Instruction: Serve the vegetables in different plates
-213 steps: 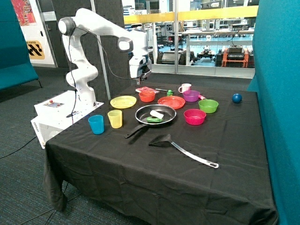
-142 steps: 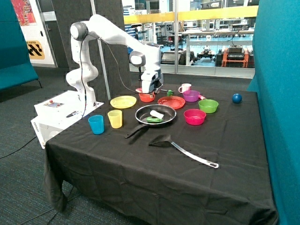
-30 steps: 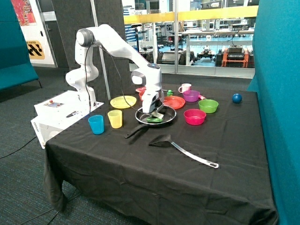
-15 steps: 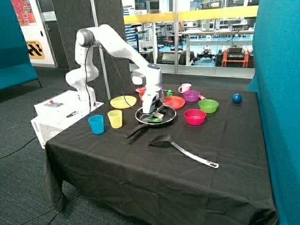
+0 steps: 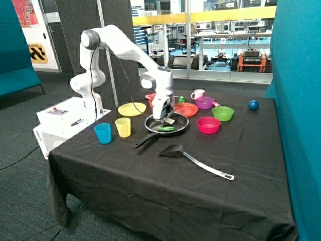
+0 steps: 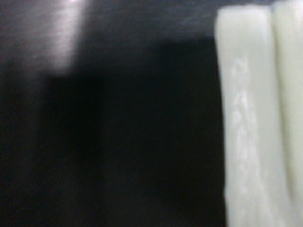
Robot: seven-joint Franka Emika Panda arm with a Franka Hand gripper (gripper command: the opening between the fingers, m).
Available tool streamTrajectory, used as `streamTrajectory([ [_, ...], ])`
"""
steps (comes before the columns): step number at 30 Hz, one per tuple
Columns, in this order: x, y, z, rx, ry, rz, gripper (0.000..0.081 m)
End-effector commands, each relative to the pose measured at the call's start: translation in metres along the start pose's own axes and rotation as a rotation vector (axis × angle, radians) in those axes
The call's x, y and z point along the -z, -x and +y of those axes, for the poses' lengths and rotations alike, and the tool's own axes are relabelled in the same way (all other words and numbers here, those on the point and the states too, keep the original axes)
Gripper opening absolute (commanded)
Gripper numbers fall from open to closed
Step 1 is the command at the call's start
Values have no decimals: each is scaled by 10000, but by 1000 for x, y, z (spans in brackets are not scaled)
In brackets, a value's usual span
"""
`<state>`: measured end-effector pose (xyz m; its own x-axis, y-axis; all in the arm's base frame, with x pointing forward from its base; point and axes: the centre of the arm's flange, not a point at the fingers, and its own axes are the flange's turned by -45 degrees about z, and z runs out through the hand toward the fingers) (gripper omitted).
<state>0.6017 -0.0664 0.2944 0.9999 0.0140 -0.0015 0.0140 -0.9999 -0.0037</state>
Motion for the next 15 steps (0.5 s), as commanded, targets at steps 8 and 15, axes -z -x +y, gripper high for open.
streamTrajectory([
  [8,45,10,-58,1724,38,12,0],
  [15,52,5,-89,2284,39,11,0],
])
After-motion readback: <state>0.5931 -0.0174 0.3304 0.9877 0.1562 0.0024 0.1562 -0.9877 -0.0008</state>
